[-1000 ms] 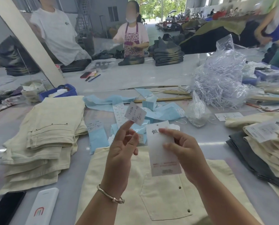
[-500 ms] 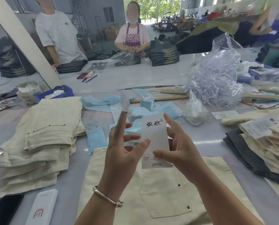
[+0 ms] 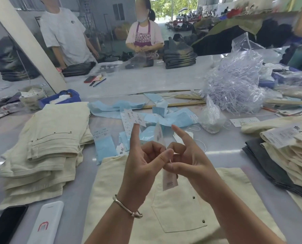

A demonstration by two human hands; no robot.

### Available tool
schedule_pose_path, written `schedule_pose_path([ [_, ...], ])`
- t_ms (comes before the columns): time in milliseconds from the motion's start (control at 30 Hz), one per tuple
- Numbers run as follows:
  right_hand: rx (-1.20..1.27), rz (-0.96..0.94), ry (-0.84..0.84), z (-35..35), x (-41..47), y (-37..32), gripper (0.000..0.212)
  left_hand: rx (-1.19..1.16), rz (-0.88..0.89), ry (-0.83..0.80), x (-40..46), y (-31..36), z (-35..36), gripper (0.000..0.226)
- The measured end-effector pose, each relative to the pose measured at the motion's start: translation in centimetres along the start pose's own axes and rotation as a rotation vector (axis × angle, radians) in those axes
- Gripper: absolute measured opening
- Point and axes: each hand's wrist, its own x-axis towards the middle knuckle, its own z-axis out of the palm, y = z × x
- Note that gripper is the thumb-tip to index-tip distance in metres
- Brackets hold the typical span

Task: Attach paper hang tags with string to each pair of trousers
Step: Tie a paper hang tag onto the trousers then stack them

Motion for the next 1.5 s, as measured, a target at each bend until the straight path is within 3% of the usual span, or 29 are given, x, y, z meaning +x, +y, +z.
schedule_pose_path([
  [133, 0.009, -0.019, -0.024, 0.0, 0.1, -0.4, 0.099, -0.044, 0.014, 0.021, 0.1, 0.0, 0.1, 0.092],
  [400, -0.036, -0.123, -0.053, -0.1, 0.1, -0.4, 0.09, -0.038, 0.047, 0.002, 0.0, 0.1, 0.3, 0.091],
  [800, -0.015, -0.105, -0.064, -0.6, -0.2, -1.4, 0.087, -0.028, 0.035, -0.018, 0.7, 0.0, 1.2, 0.093],
  [933, -0.036, -0.092, -0.021, -1.6, -0.3, -1.3, 0.069, -0.072, 0.021, -0.001, 0.7, -0.7, 1.3, 0.064],
  [1033, -0.055, -0.014, 0.09, -2.4, -0.2, -1.1, 0.058, -0.06, 0.014, 0.098, 1.0, -0.6, 1.3, 0.041],
  [1200, -0.078, 0.092, 0.188, -3.3, -0.1, -0.8, 0.063, 0.016, 0.026, 0.195, 1.4, 0.3, 1.3, 0.009],
  [1333, -0.079, 0.124, 0.15, -3.4, -0.3, -0.9, 0.078, 0.181, -0.019, 0.131, 1.4, 0.8, 1.6, 0.003],
  [1500, -0.065, 0.089, 0.118, -3.1, -0.3, -0.9, 0.083, 0.21, -0.12, 0.174, 1.5, 0.2, 2.1, 0.007],
])
